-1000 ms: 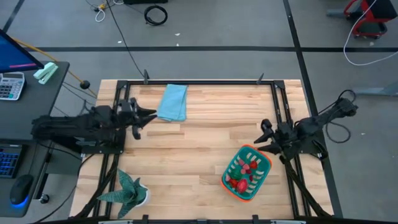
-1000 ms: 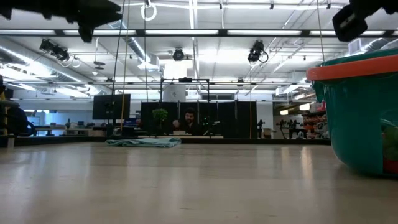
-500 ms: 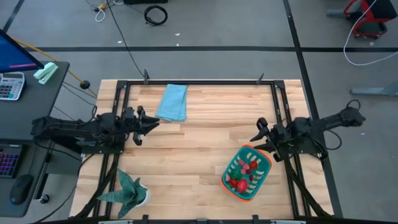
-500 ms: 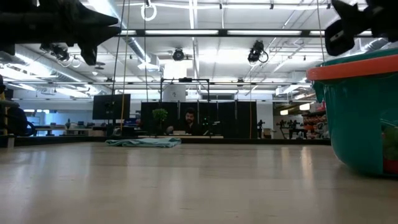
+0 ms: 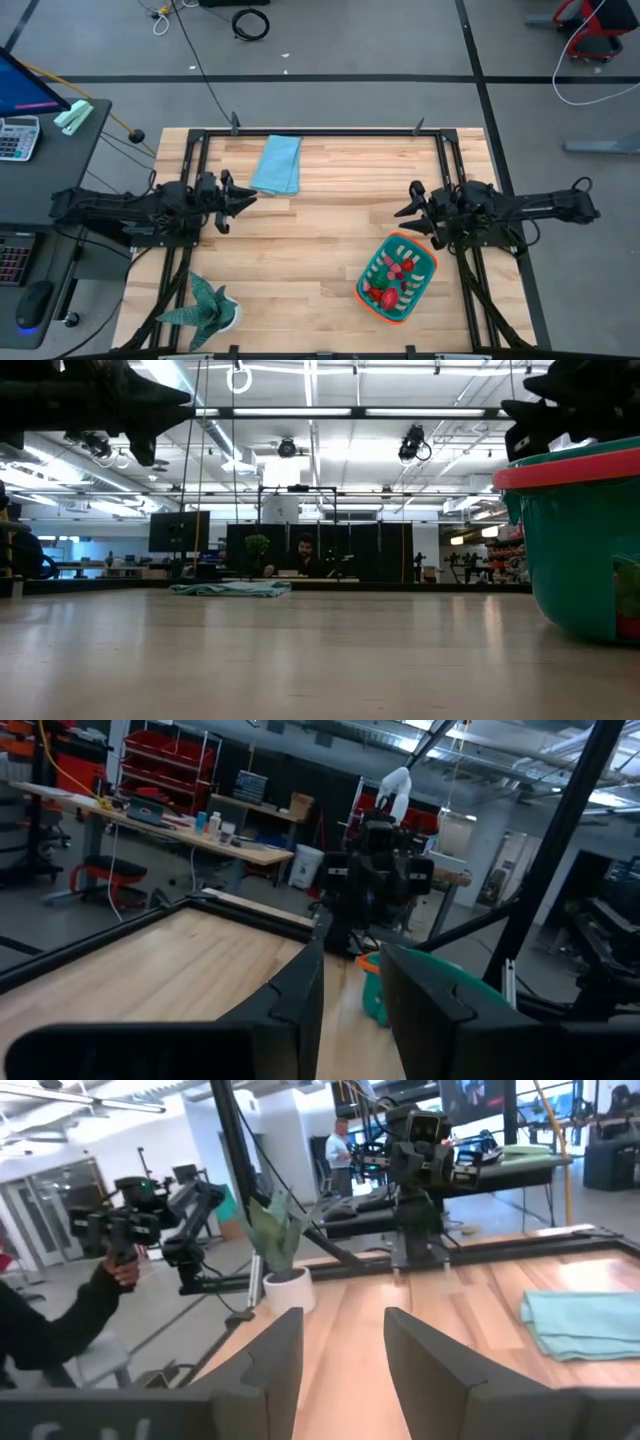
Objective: Pick and placing Produce into tupperware
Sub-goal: Return to Home Position
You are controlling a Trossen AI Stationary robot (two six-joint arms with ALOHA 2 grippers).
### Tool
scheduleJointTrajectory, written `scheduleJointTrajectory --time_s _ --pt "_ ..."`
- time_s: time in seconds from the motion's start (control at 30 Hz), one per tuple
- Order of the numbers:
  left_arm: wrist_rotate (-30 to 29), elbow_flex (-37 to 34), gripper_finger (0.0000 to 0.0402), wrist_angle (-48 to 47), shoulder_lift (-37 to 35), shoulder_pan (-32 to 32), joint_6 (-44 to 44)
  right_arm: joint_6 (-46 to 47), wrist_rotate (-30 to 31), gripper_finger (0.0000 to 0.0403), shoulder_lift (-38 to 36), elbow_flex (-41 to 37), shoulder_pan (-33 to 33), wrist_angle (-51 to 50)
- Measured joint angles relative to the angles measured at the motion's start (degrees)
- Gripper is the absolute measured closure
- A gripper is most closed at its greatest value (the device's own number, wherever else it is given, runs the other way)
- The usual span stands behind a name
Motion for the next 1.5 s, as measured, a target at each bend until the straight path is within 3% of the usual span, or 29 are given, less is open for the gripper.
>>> scheduleJointTrajectory --time_s 0.3,0.6,0.87,1.1,1.37,1.5 --pt "-1.2 0.0 0.0294 -0.3 3.1 0.0 -0.2 2.3 2.6 0.0253 2.2 -2.4 0.0 2.6" --pt "-6.2 0.0 0.0294 1.0 5.8 0.0 -2.4 -0.1 5.1 0.0253 -1.7 -2.8 0.0 3.8" --pt "-5.2 0.0 0.0294 2.1 1.1 -0.1 0.3 2.2 5.0 0.0253 -5.4 -2.8 0.0 -2.5" --pt "-3.4 0.0 0.0294 -1.0 -5.6 -0.1 1.4 1.0 1.1 0.0253 -10.0 -2.8 0.0 -3.1" --pt "-3.4 0.0 0.0294 -10.0 -13.7 -0.1 -0.2 0.4 2.5 0.0253 -15.1 -2.8 0.0 -10.5" --pt "-3.4 0.0 0.0294 -10.0 -14.7 -0.3 0.0 -0.5 2.6 0.0253 -15.5 -3.4 0.1 -10.1"
